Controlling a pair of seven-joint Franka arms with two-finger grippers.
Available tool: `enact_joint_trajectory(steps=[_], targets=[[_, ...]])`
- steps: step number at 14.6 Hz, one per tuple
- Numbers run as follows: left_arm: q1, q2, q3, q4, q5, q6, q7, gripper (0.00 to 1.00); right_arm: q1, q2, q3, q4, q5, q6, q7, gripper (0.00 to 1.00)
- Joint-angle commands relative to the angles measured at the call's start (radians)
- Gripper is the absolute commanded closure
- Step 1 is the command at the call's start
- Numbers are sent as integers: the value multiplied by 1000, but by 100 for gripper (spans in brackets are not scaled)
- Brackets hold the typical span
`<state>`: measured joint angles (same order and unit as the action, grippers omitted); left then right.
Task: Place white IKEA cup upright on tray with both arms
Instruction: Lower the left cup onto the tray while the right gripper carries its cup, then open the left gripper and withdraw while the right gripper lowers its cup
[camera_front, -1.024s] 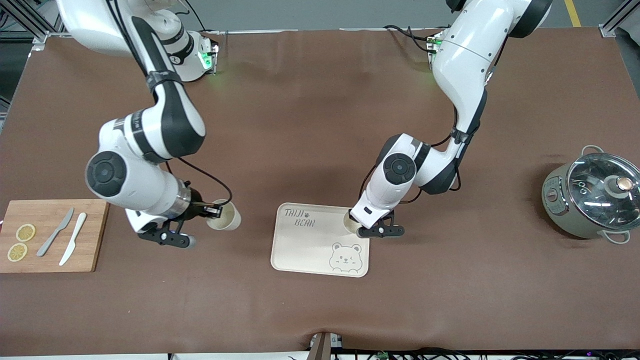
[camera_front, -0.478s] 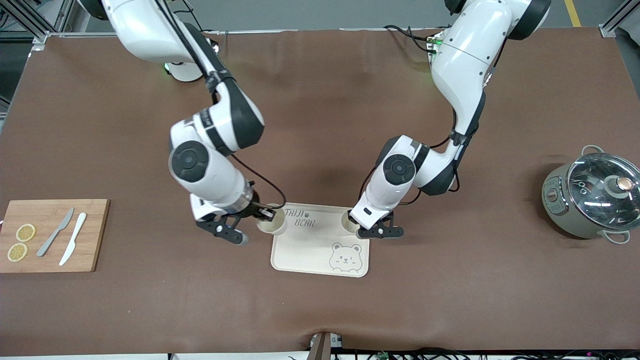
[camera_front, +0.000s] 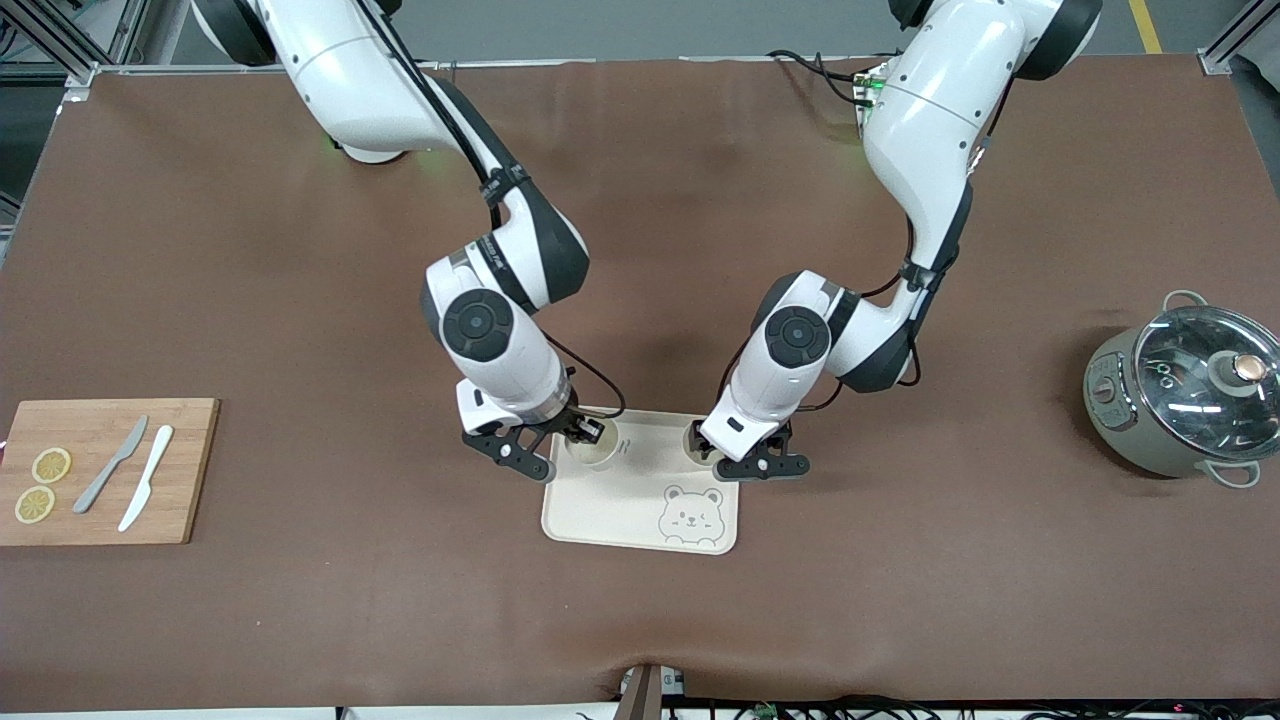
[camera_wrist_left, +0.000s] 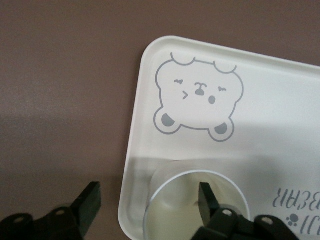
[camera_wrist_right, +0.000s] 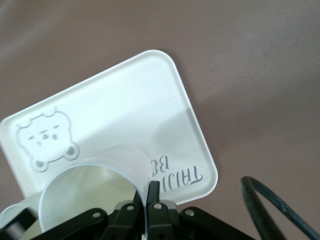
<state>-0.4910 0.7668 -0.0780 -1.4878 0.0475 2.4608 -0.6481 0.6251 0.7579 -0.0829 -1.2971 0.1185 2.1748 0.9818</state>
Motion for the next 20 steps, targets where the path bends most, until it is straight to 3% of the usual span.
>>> enact_joint_trajectory(steps=[1,5,15,20], targets=[[-11,-91,11,0,20,-129,-39,0,11,17,-11,10,-56,29,41,100],[18,-161,11,72,21,-319,-27,0,39,26,-11,-89,-56,203,83,100],[336,-290,1,74,12,-467,464,0,48,63,-15,-91,-63,214,90,100],[403,-377,3,70,11,-534,516,0,53,72,-15,-91,-91,214,120,100]])
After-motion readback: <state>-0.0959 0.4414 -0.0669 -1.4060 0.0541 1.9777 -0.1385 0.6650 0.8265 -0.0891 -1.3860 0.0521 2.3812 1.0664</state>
